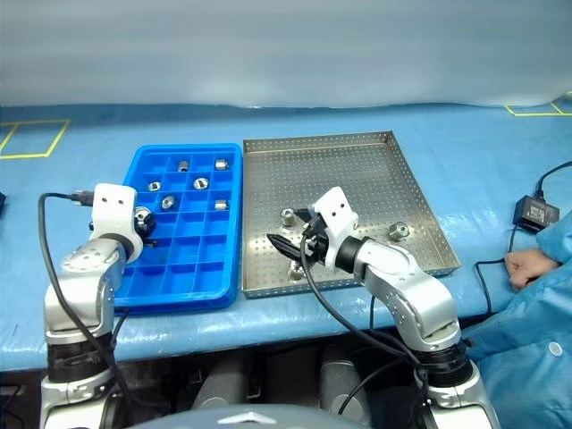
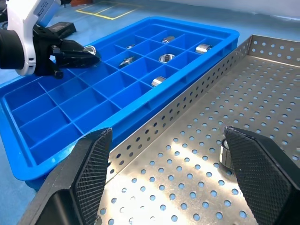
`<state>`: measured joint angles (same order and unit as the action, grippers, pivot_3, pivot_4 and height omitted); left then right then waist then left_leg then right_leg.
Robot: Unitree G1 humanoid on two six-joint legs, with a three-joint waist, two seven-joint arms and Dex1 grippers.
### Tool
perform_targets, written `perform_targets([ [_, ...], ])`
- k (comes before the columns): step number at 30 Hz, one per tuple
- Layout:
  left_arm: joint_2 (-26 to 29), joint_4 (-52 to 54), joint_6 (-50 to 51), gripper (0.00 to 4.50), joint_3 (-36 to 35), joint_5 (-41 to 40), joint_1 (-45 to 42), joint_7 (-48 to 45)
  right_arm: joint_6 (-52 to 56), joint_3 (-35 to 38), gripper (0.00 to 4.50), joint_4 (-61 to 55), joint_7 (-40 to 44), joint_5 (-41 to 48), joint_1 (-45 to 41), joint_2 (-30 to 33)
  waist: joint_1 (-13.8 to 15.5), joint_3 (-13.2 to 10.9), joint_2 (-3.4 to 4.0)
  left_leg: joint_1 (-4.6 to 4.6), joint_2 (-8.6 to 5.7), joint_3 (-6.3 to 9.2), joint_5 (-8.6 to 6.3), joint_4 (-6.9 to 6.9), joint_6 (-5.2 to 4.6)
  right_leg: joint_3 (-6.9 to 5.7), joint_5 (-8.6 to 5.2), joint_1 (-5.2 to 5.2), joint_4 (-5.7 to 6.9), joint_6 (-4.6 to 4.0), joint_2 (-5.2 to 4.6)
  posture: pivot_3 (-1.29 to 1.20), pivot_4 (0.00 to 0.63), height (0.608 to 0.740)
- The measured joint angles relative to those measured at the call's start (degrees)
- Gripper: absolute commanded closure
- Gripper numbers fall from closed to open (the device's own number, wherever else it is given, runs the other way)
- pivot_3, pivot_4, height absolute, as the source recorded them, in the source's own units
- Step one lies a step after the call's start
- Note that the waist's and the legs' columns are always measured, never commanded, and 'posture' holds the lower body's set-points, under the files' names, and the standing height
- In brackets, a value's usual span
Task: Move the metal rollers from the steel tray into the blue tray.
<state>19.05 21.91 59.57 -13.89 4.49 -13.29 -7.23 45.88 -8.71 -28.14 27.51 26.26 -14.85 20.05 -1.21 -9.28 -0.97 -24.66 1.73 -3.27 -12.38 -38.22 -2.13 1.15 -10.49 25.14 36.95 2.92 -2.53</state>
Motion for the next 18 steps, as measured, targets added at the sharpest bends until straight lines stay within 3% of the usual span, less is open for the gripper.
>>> perform_targets([
  [2, 0.0, -0.9, 0.2, 2.85, -0.6, 0.1, 0.2, 1.0, 0.4, 0.0, 0.46, 0.1, -0.3, -0.2, -0.2, 0.0, 0.0, 0.0, 0.0, -0.01, 0.0, 0.0, 0.0, 0.0, 0.0, -0.01, 0.0, 0.01, 0.0, 0.0, 0.0, 0.0, 0.15, 0.74],
  [8, -0.3, -1.4, 0.0, 0.92, -0.9, -0.9, 0.6, 1.9, 0.9, 0.1, 0.46, 0.8, -1.4, -0.4, -0.8, -0.4, 0.1, 0.0, -0.01, -0.03, 0.0, 0.01, 0.0, 0.02, 0.0, -0.03, 0.0, 0.01, -0.03, -0.01, -0.02, 0.0, 0.15, 0.74],
  [14, -6.3, 0.2, -5.4, 0.92, -2.9, -10.3, -2.8, -3.3, 1.0, -0.1, 0.46, 0.8, -1.8, -1.2, -0.8, -0.2, 0.4, 0.0, -0.02, -0.09, 0.02, 0.01, 0.0, 0.0, 0.01, -0.06, 0.04, 0.03, -0.04, -0.07, -0.04, -0.02, 0.15, 0.74],
  [18, -4.0, 2.7, -7.7, 0.92, 3.8, -17.4, -6.9, -13.4, 1.1, -1.1, 0.46, 0.6, -2.1, -2.3, -0.6, 1.4, 0.4, 0.0, -0.01, -0.09, -0.07, -0.02, 0.0, 0.03, 0.0, -0.03, 0.14, 0.03, -0.1, -0.24, -0.04, -0.02, 0.15, 0.74],
])
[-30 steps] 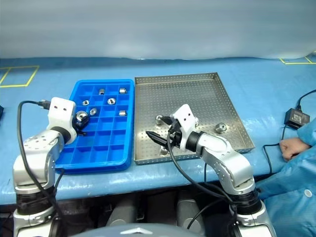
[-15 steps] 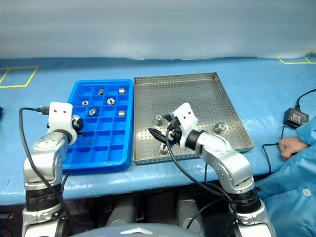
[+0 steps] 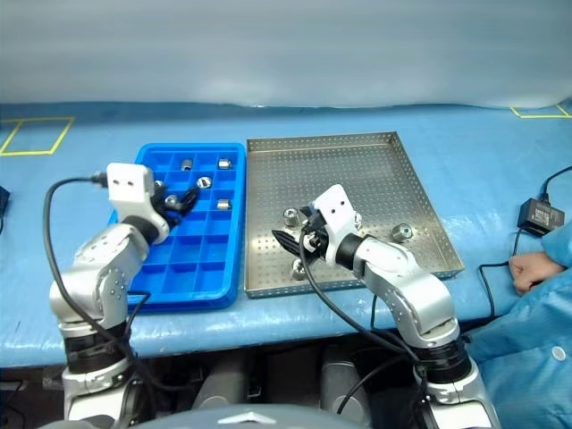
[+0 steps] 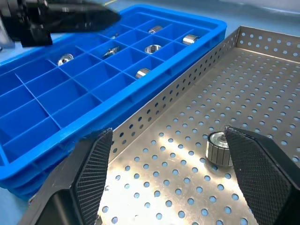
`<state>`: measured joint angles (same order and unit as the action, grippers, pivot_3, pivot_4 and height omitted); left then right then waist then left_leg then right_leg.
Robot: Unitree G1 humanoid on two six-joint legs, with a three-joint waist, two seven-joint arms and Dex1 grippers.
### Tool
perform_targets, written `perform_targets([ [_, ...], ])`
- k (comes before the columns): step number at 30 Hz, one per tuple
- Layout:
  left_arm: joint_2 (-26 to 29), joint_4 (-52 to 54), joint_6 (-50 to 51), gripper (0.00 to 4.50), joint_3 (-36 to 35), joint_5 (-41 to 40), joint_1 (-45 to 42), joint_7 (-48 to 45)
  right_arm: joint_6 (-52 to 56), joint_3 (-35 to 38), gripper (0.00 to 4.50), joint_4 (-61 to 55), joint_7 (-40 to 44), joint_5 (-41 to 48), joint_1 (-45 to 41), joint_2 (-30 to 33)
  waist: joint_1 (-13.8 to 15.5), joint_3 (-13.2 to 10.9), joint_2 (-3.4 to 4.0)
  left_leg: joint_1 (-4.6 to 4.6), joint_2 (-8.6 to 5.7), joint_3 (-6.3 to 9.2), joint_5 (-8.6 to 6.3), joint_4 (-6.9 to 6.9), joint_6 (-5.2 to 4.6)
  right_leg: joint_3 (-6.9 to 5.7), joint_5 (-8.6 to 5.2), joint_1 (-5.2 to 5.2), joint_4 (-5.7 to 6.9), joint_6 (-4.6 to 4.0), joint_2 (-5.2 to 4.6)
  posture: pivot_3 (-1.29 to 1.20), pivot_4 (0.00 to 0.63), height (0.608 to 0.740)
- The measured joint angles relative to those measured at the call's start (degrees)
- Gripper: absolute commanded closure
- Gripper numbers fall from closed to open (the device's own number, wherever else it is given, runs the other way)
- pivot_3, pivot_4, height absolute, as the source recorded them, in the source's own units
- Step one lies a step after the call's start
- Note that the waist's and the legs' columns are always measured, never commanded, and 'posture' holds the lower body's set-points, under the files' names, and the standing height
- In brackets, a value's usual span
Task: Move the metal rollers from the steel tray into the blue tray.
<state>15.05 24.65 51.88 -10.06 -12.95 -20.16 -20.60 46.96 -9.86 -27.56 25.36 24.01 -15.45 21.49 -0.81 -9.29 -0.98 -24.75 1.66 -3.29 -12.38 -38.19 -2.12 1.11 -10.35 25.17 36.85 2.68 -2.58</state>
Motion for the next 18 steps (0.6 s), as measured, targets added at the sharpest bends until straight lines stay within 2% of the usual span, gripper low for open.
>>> perform_targets([
  [3, 2.9, -2.6, -1.6, 0.92, 8.1, -1.3, -3.9, -6.4, 0.0, -0.3, 0.46, -0.2, -0.1, -1.0, 0.4, 1.8, -0.2, 0.0, 0.0, 0.01, -0.01, 0.0, 0.0, -0.01, -0.01, 0.0, -0.15, -0.01, 0.0, 0.24, 0.02, -0.05, 0.15, 0.74],
  [10, 3.9, -22.4, -7.0, 0.92, 21.5, 1.8, -13.8, -13.1, 0.1, -0.8, 0.46, -1.8, -1.7, -2.0, 2.5, 1.9, -1.7, 0.0, 0.0, -0.01, -0.01, 0.02, 0.01, -0.01, -0.03, 0.03, -0.15, 0.01, 0.0, 0.25, 0.05, -0.15, 0.15, 0.74],
  [13, 3.1, -30.0, -8.7, 0.92, 24.5, 4.6, -16.6, -12.8, 0.1, -0.9, 0.46, -2.8, -3.1, -2.6, 3.8, 1.4, -2.5, 0.0, 0.0, -0.12, -0.02, 0.03, 0.01, 0.0, -0.03, 0.04, -0.14, 0.11, 0.0, 0.26, 0.05, -0.17, 0.15, 0.74],
  [18, 2.4, -36.2, -10.1, 0.92, 25.1, 7.6, -17.8, -11.5, 1.1, -0.7, 0.46, -5.0, -4.5, -3.3, 6.0, 1.4, -3.9, 0.0, 0.0, -0.17, -0.02, 0.02, 0.01, 0.0, -0.03, 0.07, -0.13, 0.2, 0.02, 0.28, 0.05, -0.18, 0.15, 0.74],
])
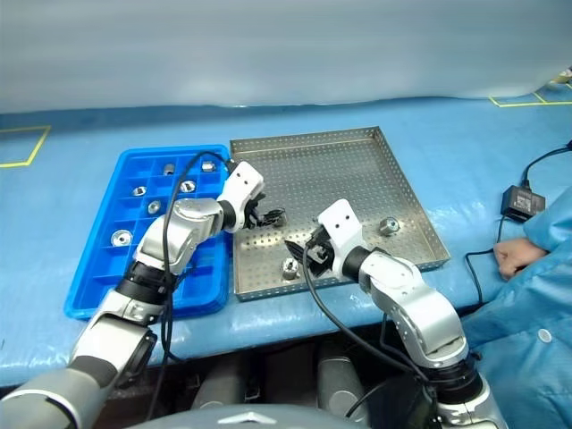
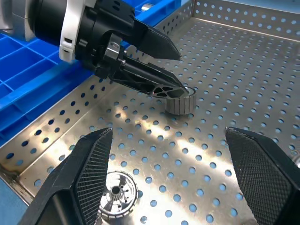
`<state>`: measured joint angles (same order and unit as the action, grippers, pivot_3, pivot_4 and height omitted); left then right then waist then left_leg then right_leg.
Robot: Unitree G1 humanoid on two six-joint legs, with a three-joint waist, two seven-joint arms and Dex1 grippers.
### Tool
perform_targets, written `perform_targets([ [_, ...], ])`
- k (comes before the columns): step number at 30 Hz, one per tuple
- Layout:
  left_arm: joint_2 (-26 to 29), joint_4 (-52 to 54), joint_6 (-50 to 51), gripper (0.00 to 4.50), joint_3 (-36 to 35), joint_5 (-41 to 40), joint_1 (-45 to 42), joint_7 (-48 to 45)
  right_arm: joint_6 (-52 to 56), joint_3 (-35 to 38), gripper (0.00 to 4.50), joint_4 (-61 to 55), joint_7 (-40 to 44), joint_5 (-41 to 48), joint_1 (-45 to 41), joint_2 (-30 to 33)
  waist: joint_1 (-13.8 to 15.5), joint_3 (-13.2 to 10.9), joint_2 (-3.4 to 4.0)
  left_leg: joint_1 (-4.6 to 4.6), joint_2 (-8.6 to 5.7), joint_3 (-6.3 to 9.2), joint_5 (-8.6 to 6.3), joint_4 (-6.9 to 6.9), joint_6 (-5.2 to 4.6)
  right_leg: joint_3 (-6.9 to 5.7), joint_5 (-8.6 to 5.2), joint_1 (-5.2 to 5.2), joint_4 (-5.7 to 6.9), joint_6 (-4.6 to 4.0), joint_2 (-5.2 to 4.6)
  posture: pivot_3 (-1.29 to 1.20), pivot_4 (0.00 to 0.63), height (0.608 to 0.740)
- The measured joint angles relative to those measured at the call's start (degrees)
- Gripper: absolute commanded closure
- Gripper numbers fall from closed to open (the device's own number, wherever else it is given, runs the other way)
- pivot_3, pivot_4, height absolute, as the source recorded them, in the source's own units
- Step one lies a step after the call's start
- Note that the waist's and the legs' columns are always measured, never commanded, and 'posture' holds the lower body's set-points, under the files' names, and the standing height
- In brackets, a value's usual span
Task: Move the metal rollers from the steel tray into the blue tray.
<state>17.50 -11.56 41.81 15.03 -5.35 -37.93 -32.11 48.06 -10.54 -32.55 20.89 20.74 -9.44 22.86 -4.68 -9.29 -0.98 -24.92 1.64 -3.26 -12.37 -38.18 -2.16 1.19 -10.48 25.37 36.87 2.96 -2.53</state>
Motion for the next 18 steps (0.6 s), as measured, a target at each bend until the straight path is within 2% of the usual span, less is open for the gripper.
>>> perform_targets([
  [9, -1.5, -2.5, -0.2, 0.92, 1.8, 0.9, 0.1, -0.5, 0.1, 0.1, 0.46, -0.7, -0.9, -0.6, 0.2, 0.0, -0.6, 0.0, 0.0, 0.01, 0.0, -0.01, 0.0, -0.02, 0.0, 0.02, 0.01, -0.01, 0.01, 0.02, -0.01, -0.17, 0.15, 0.74],
  [12, -1.5, -2.5, -0.2, 1.48, 1.7, 0.9, 0.6, -0.4, 0.1, 0.1, 0.46, -0.7, -0.8, -0.9, 0.1, 0.0, -0.6, 0.0, 0.0, 0.01, 0.0, -0.01, 0.0, -0.02, 0.0, 0.02, 0.01, -0.01, 0.01, 0.03, -0.01, -0.16, 0.15, 0.74],
  [14, -1.4, -2.4, -0.1, 2.11, 1.8, 1.0, 1.2, -0.5, 0.1, 0.0, 0.46, -0.6, -0.8, -1.1, -0.1, 0.0, -0.6, 0.0, 0.0, 0.01, 0.0, -0.02, 0.0, -0.03, 0.0, 0.03, 0.02, -0.01, 0.01, 0.04, -0.01, -0.16, 0.15, 0.74],
  [17, -1.0, -2.3, 0.1, 2.11, 2.4, 1.7, 1.3, -0.8, 0.0, 0.0, 0.46, -0.4, -0.8, -1.3, -0.8, -0.1, -0.5, 0.0, 0.0, 0.02, -0.01, -0.02, 0.0, -0.05, -0.01, 0.04, 0.03, -0.03, 0.01, 0.05, -0.02, -0.16, 0.15, 0.74],
  [18, -1.0, -2.3, 0.0, 2.26, 2.4, 2.0, 1.3, -0.8, 0.0, -0.1, 0.46, -0.2, -0.8, -1.3, -1.0, -0.2, -0.5, 0.0, 0.0, 0.01, -0.01, -0.02, 0.01, -0.05, -0.01, 0.04, 0.03, -0.03, 0.01, 0.06, -0.02, -0.16, 0.15, 0.74],
])
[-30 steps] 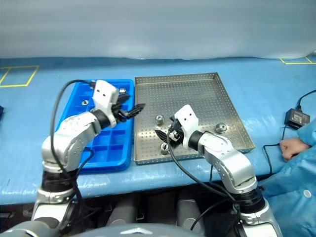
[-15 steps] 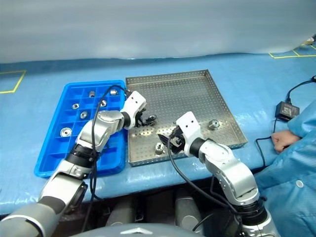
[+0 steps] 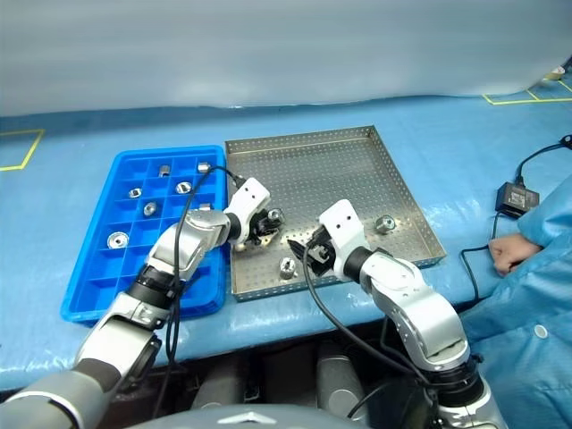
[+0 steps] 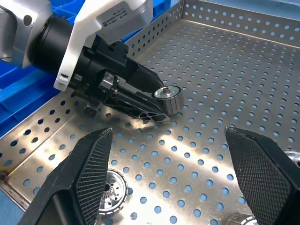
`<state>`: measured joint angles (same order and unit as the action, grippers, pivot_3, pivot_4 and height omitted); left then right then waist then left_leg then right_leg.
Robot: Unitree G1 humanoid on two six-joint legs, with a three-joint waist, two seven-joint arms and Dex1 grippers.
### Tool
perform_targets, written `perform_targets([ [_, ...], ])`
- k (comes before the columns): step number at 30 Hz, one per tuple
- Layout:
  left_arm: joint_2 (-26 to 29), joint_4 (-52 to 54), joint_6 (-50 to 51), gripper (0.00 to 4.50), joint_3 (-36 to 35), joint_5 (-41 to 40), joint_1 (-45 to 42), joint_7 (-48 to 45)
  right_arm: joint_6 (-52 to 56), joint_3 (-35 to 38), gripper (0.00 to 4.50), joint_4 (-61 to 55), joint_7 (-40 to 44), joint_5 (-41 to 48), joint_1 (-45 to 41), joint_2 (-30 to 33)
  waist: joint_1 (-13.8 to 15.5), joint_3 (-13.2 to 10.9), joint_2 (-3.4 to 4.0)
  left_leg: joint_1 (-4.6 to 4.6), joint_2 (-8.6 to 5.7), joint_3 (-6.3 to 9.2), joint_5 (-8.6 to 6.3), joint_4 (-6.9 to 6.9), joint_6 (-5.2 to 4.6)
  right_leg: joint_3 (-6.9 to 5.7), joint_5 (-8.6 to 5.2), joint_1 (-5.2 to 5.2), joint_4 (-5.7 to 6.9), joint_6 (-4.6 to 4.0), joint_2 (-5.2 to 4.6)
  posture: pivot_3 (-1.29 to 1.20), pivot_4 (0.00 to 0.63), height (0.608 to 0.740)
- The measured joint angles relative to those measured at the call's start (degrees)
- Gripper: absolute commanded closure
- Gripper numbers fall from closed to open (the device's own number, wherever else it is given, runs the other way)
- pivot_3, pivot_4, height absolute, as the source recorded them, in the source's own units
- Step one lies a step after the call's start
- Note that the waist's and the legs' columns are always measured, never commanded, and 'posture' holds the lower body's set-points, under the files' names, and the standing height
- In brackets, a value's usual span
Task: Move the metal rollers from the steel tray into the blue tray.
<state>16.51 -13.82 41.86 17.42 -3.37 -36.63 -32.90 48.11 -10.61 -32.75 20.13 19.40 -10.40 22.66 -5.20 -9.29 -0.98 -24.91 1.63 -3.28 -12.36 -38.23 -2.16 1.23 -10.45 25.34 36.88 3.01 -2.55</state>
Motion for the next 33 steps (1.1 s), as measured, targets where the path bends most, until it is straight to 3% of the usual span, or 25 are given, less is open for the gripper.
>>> perform_targets([
  [3, 0.0, 0.3, -0.2, 2.89, -0.1, 0.0, 0.3, -0.6, 0.0, 0.0, 0.46, 0.5, 0.0, -0.1, -0.1, -0.2, 0.0, 0.0, 0.0, -0.01, 0.0, 0.0, 0.0, 0.01, 0.0, 0.01, 0.01, 0.01, -0.01, 0.01, -0.01, -0.16, 0.15, 0.74],
  [15, -0.5, 5.6, -1.1, 2.9, -2.6, -2.1, 1.5, -1.1, 0.0, -0.2, 0.46, 2.2, 1.6, -0.8, -0.6, -1.2, 0.1, 0.0, 0.0, -0.01, 0.0, -0.04, 0.0, 0.0, -0.01, 0.06, 0.04, 0.02, -0.01, 0.06, -0.02, -0.14, 0.15, 0.74],
  [23, 7.8, 32.0, 10.6, 2.9, -10.6, -8.1, 9.0, -1.8, -0.9, -0.5, 0.46, 3.2, 8.4, 2.7, -1.1, -1.1, -0.1, 0.0, 0.01, 0.07, 0.13, -0.02, 0.0, 0.08, -0.01, 0.07, 0.02, 0.0, 0.02, 0.03, 0.01, -0.05, 0.15, 0.74],
  [33, 9.1, 64.8, 28.9, 2.9, -30.3, -9.0, 31.9, 9.1, -1.5, -3.3, 0.46, 4.9, 15.0, 6.7, -6.7, -1.4, 3.6, -0.1, -0.09, 0.21, 0.21, 0.03, 0.01, 0.02, -0.01, 0.02, 0.02, -0.19, -0.02, 0.05, -0.04, 0.21, 0.15, 0.74],
])
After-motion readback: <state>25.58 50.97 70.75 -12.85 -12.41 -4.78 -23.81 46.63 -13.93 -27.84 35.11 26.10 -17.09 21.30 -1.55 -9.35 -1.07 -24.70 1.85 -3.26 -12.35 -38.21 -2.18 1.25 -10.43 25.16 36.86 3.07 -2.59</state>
